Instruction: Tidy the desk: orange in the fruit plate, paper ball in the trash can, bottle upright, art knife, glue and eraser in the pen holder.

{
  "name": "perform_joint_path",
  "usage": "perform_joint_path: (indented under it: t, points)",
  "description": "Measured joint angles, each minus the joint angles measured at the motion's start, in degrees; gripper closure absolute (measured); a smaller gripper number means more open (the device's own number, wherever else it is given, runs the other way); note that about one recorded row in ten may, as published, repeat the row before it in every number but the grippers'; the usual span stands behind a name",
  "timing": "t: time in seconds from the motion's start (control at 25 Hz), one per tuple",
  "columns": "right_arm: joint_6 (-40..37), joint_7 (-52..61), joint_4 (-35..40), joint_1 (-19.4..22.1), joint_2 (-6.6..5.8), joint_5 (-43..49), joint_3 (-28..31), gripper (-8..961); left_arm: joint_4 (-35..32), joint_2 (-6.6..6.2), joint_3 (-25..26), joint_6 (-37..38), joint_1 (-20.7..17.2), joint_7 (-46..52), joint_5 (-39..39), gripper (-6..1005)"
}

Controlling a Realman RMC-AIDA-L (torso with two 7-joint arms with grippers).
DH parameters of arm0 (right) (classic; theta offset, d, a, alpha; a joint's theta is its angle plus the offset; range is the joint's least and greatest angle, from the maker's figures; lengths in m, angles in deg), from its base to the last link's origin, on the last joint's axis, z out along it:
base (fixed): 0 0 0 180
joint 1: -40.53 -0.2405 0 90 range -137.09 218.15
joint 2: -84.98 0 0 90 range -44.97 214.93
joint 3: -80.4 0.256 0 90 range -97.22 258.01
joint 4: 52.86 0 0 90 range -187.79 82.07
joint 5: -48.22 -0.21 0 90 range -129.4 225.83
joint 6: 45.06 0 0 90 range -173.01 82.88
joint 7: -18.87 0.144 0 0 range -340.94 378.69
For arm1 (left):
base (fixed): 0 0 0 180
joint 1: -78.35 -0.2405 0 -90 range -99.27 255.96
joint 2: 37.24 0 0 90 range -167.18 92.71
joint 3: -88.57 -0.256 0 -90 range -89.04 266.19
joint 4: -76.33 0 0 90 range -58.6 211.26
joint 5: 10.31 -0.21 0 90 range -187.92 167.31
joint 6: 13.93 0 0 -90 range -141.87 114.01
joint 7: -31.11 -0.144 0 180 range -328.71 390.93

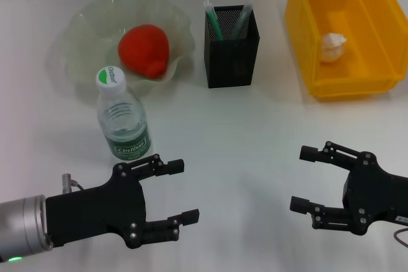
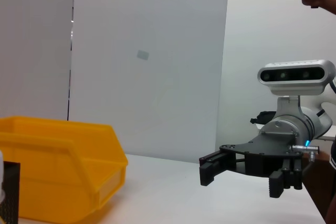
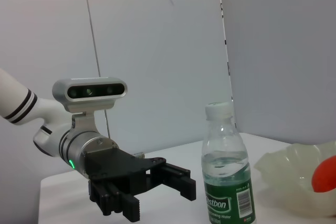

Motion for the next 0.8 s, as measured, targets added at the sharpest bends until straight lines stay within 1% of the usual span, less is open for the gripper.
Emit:
perform_joint_path:
  t: [0.8]
  points:
    - [0.00, 0.16, -0.10, 0.01, 0.14, -0.11, 0.00, 111, 0.73, 0.02, 0.35, 0.10, -0.08, -0.66, 0.14, 216]
